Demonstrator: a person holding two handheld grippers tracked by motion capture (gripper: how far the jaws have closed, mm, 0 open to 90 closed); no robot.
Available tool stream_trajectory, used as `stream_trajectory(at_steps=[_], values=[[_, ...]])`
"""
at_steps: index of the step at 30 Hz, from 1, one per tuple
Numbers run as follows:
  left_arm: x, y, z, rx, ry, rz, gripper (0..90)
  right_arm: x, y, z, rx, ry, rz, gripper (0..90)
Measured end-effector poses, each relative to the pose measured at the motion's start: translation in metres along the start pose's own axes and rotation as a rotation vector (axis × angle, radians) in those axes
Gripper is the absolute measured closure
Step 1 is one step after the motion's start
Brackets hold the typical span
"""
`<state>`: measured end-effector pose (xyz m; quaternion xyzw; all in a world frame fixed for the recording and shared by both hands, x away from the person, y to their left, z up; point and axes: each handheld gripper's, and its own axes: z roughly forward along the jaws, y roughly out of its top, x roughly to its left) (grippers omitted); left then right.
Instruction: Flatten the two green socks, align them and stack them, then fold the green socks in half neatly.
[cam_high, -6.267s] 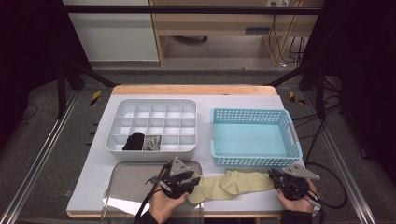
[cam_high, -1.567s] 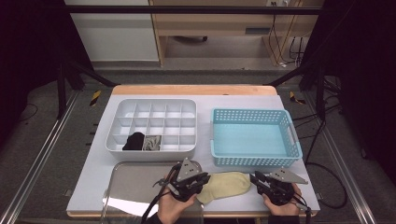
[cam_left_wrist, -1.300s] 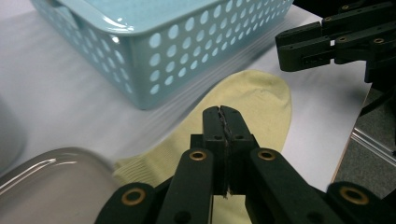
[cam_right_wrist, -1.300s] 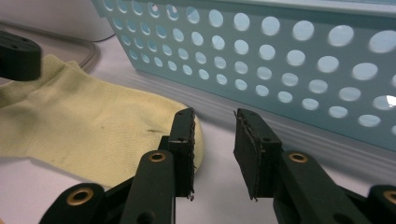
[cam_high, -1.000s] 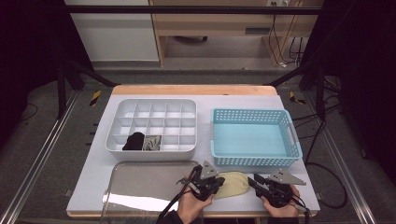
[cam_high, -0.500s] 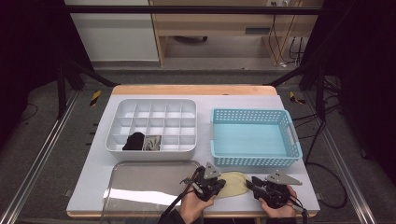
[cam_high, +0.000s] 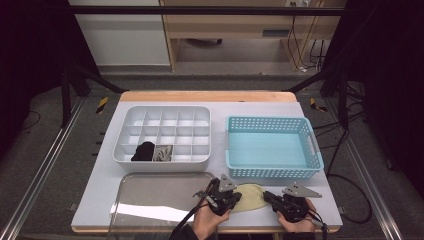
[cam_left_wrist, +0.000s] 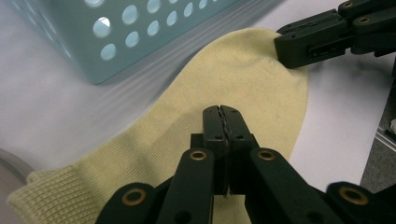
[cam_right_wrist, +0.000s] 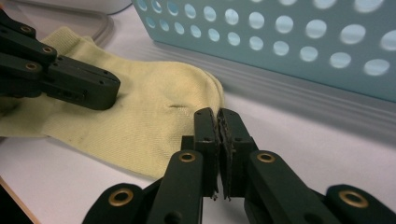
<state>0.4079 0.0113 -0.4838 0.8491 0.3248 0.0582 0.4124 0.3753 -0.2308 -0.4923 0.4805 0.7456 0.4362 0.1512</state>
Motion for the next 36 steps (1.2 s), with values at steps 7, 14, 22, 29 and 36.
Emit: stream_trajectory(at_steps=[7, 14, 22, 29, 36], values=[[0.0, 0.0, 0.0, 0.0, -0.004, -0.001, 88.9, 0.004, 0.008, -0.008, -0.051, 0.017, -0.012, 87.1], [0.0, 0.001, 0.0, 0.003, 0.0, -0.001, 88.9, 0.011, 0.015, -0.017, -0.092, 0.046, -0.033, 87.2], [0.002, 0.003, -0.005, 0.01, -0.013, -0.023, 84.7, 0.024, 0.022, -0.023, -0.119, 0.09, -0.071, 87.3], [0.011, 0.001, -0.043, -0.048, 0.018, -0.021, 80.6, 0.024, 0.024, -0.025, -0.12, 0.091, -0.068, 87.2], [0.031, -0.024, -0.082, -0.063, 0.078, -0.039, 79.0, 0.026, 0.026, -0.025, -0.124, 0.089, -0.081, 86.9]])
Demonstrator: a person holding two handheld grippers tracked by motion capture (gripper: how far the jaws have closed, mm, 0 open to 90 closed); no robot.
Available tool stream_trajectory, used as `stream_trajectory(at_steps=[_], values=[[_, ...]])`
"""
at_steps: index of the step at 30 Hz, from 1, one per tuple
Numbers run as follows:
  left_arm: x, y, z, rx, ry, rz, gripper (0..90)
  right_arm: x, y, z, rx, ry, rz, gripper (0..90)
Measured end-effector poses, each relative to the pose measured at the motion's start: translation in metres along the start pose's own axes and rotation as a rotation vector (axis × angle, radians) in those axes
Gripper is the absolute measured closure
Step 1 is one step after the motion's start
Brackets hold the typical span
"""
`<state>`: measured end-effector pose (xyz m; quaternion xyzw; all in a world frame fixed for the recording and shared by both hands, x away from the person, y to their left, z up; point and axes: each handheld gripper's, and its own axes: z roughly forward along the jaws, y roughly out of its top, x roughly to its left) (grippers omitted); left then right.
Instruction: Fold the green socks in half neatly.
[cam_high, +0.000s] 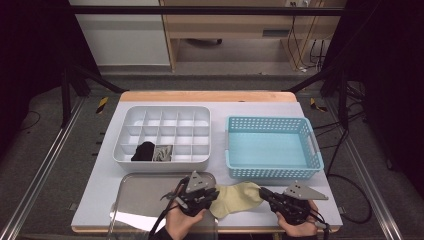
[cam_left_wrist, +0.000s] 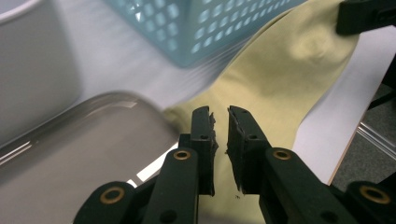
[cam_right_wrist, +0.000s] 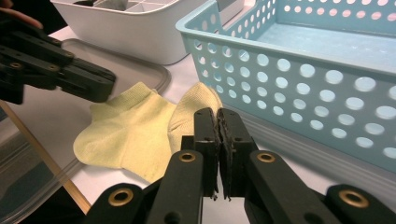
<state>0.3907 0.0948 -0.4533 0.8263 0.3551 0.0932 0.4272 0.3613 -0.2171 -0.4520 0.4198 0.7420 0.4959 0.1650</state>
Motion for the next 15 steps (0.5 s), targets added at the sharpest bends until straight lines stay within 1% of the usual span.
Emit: stream_trajectory(at_steps=[2, 3, 4, 5, 7, 8, 10, 12, 13, 15], values=[[0.006, -0.009, -0.008, 0.004, 0.02, -0.006, 78.9, 0.001, 0.0, 0.0, 0.001, 0.0, -0.006, 86.8], [0.01, -0.014, -0.012, 0.006, 0.019, -0.017, 78.8, 0.003, 0.001, 0.0, 0.0, 0.001, -0.009, 86.8], [0.01, -0.014, -0.012, 0.006, 0.019, -0.017, 78.8, 0.003, 0.001, 0.0, 0.0, 0.001, -0.009, 86.8], [0.011, -0.018, -0.014, 0.004, 0.018, -0.021, 78.8, 0.003, 0.001, 0.0, 0.0, 0.003, -0.01, 86.8], [0.012, -0.022, -0.016, 0.005, 0.022, -0.007, 79.4, 0.005, 0.003, 0.002, 0.002, 0.011, -0.015, 86.7], [0.012, -0.022, -0.016, 0.005, 0.022, -0.007, 79.7, 0.005, 0.003, 0.002, 0.002, 0.011, -0.015, 86.7], [0.011, -0.025, -0.014, 0.01, 0.005, 0.003, 80.0, 0.008, 0.003, 0.003, 0.007, 0.017, -0.018, 86.7], [0.011, -0.026, -0.012, 0.013, 0.001, 0.009, 80.7, 0.011, 0.005, 0.005, 0.007, 0.028, -0.025, 86.8], [0.011, -0.027, -0.011, 0.012, -0.008, 0.015, 80.8, 0.012, 0.005, 0.005, 0.006, 0.035, -0.028, 86.8], [0.01, -0.027, -0.009, 0.015, -0.008, 0.015, 81.0, 0.013, 0.006, 0.005, 0.006, 0.038, -0.028, 86.8]])
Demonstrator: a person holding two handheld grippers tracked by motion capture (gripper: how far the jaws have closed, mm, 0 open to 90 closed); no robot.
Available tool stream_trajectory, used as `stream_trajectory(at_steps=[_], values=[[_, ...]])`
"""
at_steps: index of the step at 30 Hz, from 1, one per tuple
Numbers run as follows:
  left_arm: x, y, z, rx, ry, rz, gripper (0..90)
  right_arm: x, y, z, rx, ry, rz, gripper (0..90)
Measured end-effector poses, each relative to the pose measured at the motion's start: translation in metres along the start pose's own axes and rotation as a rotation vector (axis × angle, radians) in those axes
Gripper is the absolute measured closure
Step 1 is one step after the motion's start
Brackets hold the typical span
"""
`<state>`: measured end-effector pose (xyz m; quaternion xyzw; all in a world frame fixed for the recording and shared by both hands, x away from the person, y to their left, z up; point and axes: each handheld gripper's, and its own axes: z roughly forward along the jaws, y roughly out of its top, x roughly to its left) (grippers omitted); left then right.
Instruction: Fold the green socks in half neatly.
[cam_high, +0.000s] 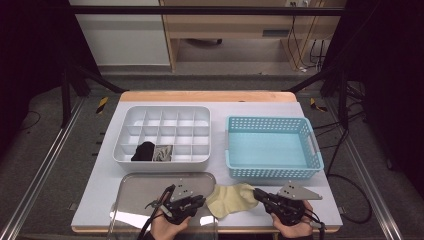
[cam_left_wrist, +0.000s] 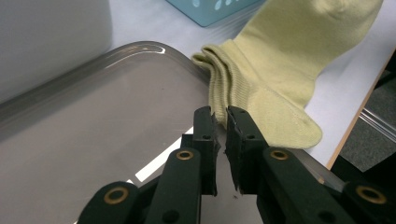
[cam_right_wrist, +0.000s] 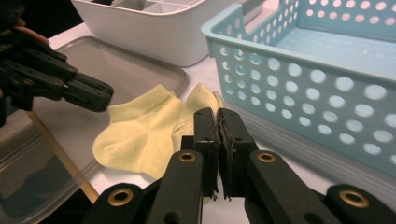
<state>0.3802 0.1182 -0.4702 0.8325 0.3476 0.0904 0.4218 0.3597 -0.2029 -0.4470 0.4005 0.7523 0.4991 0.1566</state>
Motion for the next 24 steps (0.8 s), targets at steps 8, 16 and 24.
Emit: stream_trajectory(at_steps=[8, 16, 24], values=[[-0.002, -0.001, 0.005, 0.007, -0.003, 0.003, 83.1, 0.013, 0.008, 0.011, -0.003, 0.075, -0.016, 87.0], [-0.003, -0.001, 0.009, 0.005, -0.008, -0.002, 84.3, 0.026, 0.012, 0.027, 0.006, 0.132, -0.026, 87.0], [-0.003, -0.001, 0.012, 0.011, -0.007, -0.004, 85.2, 0.041, 0.015, 0.047, 0.022, 0.177, -0.045, 86.8]])
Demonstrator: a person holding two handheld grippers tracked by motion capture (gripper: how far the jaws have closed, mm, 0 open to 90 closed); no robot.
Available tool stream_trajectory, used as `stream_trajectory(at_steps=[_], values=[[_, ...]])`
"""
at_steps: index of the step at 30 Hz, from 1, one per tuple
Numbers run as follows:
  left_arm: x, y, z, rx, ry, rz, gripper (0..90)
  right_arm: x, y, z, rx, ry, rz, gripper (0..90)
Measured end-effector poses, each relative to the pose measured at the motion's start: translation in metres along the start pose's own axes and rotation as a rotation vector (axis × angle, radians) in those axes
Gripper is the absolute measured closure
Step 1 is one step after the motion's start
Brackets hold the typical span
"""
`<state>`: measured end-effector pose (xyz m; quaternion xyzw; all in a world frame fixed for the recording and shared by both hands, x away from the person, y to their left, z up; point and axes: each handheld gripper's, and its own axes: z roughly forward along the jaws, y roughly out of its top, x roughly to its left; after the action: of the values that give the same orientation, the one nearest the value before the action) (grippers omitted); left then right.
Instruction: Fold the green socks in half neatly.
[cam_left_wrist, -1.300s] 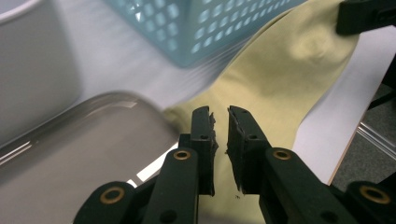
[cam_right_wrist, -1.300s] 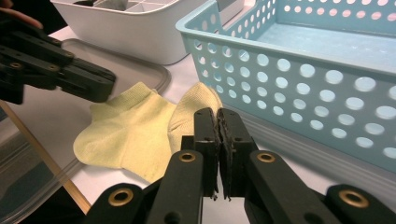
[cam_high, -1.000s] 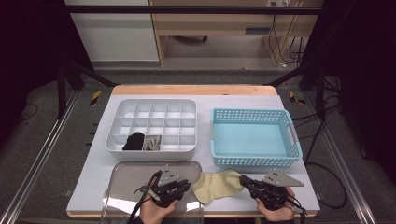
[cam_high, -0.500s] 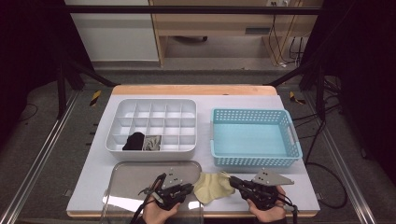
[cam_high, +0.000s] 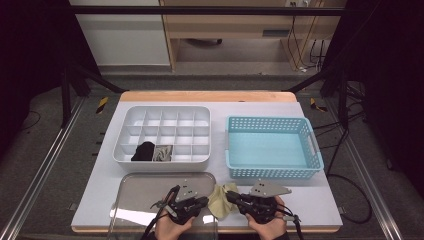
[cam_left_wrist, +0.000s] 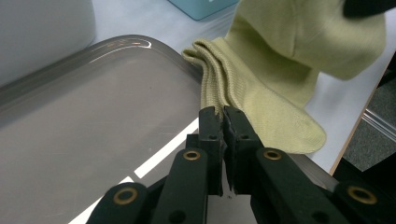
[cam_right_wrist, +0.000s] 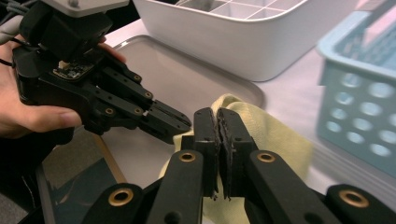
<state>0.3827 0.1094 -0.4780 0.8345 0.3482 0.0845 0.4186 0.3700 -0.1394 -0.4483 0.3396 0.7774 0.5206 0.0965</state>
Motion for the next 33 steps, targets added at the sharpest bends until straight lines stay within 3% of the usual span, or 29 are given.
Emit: stream_trajectory(at_steps=[13, 19, 24, 28, 30, 31, 32, 33], values=[[0.007, 0.001, -0.006, -0.02, 0.009, -0.03, 85.3, 0.012, -0.016, 0.039, 0.086, 0.052, -0.01, 85.8], [0.014, 0.003, -0.013, -0.044, 0.026, -0.053, 84.6, 0.013, -0.02, 0.045, 0.102, 0.059, -0.011, 80.4], [0.017, 0.004, -0.017, -0.056, 0.03, -0.062, 84.3, 0.014, -0.016, 0.038, 0.084, 0.073, -0.005, 74.2], [0.018, 0.004, -0.019, -0.064, 0.033, -0.064, 84.2, 0.009, -0.01, 0.02, 0.014, 0.079, 0.02, 74.0], [0.019, 0.005, -0.02, -0.069, 0.036, -0.064, 84.2, 0.003, -0.009, 0.013, -0.011, 0.055, 0.03, 81.7], [0.019, 0.005, -0.021, -0.07, 0.035, -0.067, 84.1, -0.004, -0.012, 0.01, 0.001, 0.02, 0.035, 88.7], [0.019, 0.006, -0.021, -0.073, 0.034, -0.067, 84.1, -0.004, -0.012, 0.01, 0.001, 0.02, 0.035, 88.7], [0.018, 0.007, -0.022, -0.076, 0.031, -0.072, 84.2, -0.008, -0.017, 0.013, 0.037, -0.003, 0.038, 90.0]])
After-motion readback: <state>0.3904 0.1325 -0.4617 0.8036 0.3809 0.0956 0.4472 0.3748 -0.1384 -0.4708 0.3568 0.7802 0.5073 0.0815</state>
